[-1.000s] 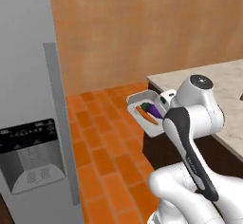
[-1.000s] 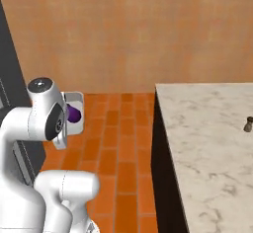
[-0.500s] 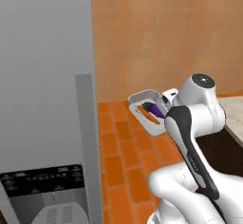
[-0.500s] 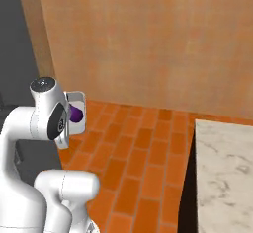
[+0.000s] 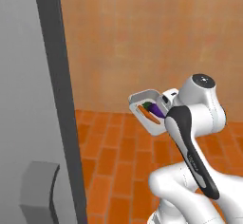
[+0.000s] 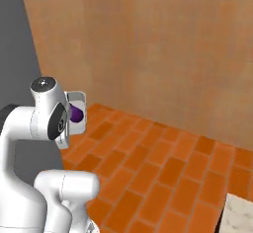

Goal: Take the meat container that has the chicken drumstick and place it on the second highest rack of the freezer. Then take the vegetable container that has the eggplant and carrot and place it on the highest rack of the freezer.

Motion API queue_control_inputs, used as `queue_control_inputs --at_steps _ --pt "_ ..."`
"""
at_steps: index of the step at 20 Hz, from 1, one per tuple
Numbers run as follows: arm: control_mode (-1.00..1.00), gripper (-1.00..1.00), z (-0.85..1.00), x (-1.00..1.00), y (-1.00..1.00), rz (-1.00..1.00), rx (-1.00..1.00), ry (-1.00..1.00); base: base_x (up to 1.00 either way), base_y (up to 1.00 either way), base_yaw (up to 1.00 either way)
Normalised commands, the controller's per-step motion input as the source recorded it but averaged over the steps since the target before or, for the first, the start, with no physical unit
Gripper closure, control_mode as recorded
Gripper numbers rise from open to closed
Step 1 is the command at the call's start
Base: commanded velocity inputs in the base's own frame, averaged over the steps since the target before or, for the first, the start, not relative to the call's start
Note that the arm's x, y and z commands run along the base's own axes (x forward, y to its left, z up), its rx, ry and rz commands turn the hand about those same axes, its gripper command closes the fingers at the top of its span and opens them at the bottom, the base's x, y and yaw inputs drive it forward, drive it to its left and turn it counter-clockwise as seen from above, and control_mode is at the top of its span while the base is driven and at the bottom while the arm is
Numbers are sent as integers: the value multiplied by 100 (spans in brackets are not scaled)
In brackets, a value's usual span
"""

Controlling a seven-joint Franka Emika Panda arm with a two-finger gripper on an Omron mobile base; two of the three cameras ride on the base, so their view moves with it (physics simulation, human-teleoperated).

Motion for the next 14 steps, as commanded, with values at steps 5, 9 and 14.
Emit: queue_control_inputs --at_steps 5,9,14 --pt "100 100 0 0 0 0 0 0 49 -61 59" --pt "100 100 0 0 0 0 0 0 -25 -39 69" --pt "100 100 0 0 0 0 0 0 -10 -23 75"
